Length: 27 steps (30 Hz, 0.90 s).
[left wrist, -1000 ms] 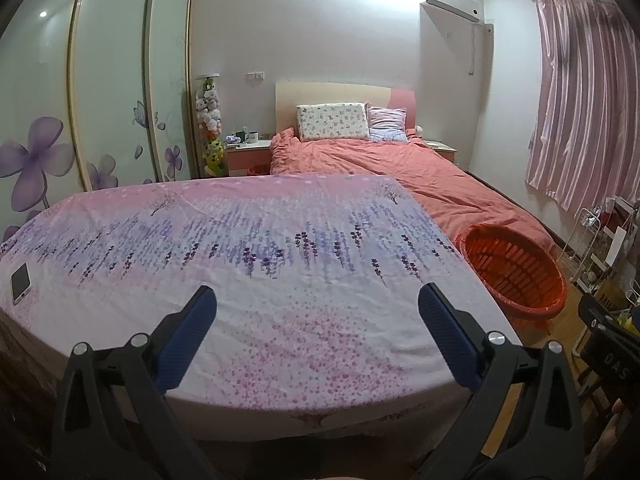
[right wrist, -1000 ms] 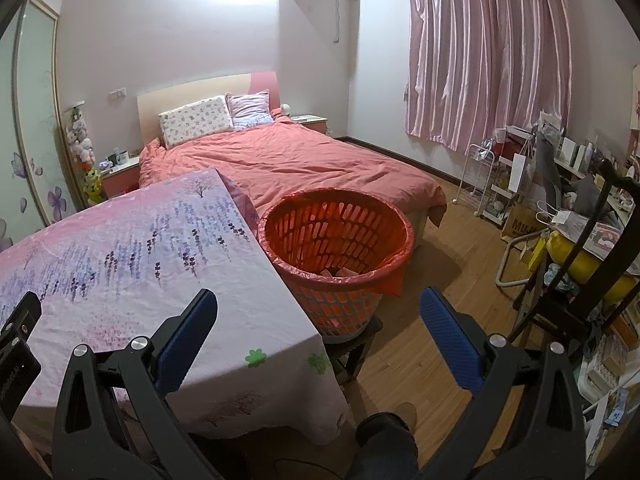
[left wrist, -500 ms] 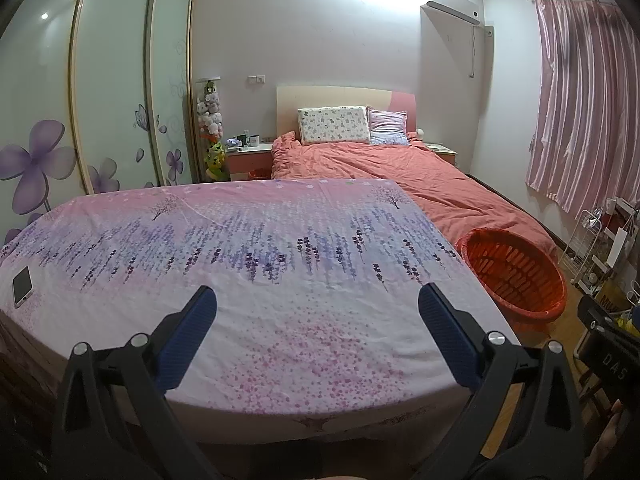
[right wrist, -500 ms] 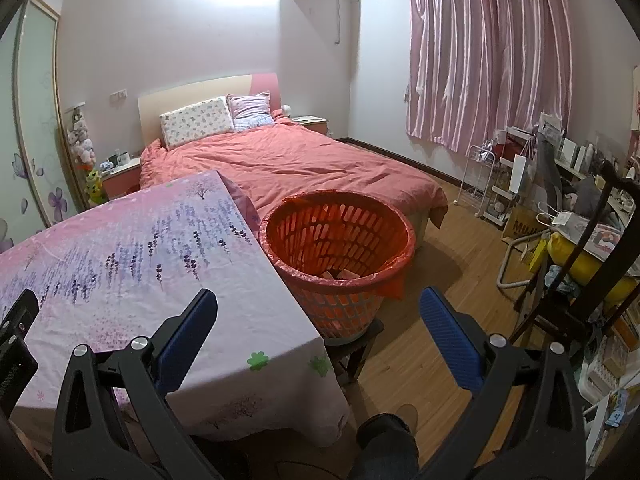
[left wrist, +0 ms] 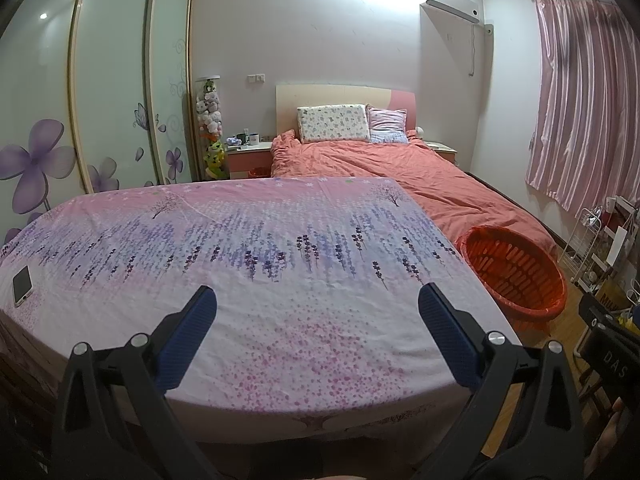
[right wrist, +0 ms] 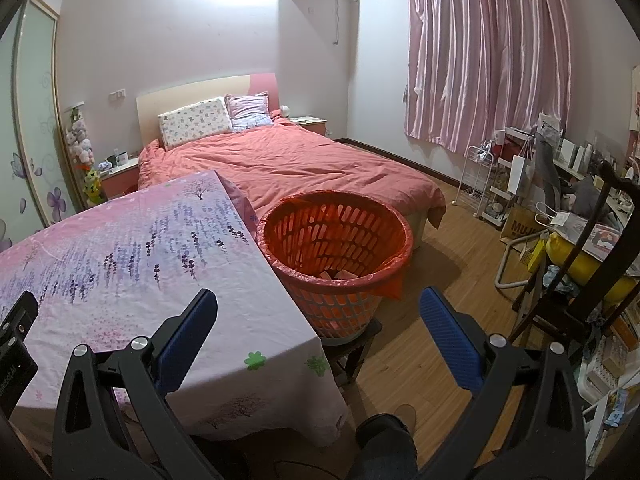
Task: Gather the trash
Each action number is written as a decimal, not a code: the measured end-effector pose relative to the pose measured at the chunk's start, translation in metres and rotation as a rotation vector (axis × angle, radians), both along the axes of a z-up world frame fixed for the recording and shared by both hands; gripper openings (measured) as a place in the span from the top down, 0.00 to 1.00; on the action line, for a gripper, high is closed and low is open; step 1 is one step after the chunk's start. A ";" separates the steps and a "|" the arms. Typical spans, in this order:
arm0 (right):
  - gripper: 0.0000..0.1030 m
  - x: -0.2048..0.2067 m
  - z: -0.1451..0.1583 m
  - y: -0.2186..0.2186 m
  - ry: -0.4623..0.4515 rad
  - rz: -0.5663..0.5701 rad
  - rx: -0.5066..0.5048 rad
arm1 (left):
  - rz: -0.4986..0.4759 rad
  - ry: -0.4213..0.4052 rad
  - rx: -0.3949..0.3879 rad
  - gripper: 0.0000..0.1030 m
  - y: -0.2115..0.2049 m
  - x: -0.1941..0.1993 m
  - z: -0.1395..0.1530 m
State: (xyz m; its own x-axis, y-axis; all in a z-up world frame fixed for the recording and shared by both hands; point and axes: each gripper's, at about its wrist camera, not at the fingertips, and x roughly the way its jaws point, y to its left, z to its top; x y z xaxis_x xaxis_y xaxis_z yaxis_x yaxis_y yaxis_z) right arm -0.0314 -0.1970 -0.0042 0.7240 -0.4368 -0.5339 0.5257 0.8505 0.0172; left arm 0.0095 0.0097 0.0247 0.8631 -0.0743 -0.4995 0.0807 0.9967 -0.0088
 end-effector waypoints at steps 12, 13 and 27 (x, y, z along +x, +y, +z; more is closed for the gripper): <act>0.03 -0.001 0.000 -0.001 -0.001 -0.001 -0.002 | -0.001 0.001 0.001 0.04 0.000 0.000 0.000; 0.03 -0.001 -0.001 0.000 0.000 -0.001 0.000 | 0.000 0.002 0.001 0.04 0.000 0.000 0.000; 0.03 0.000 -0.001 0.000 0.000 -0.001 -0.001 | -0.001 0.003 0.001 0.04 0.000 0.000 -0.001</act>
State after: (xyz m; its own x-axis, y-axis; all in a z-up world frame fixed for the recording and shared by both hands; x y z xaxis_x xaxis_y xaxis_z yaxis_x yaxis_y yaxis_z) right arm -0.0318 -0.1971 -0.0051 0.7236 -0.4382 -0.5333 0.5267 0.8499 0.0164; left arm 0.0090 0.0098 0.0239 0.8616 -0.0743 -0.5021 0.0812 0.9967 -0.0083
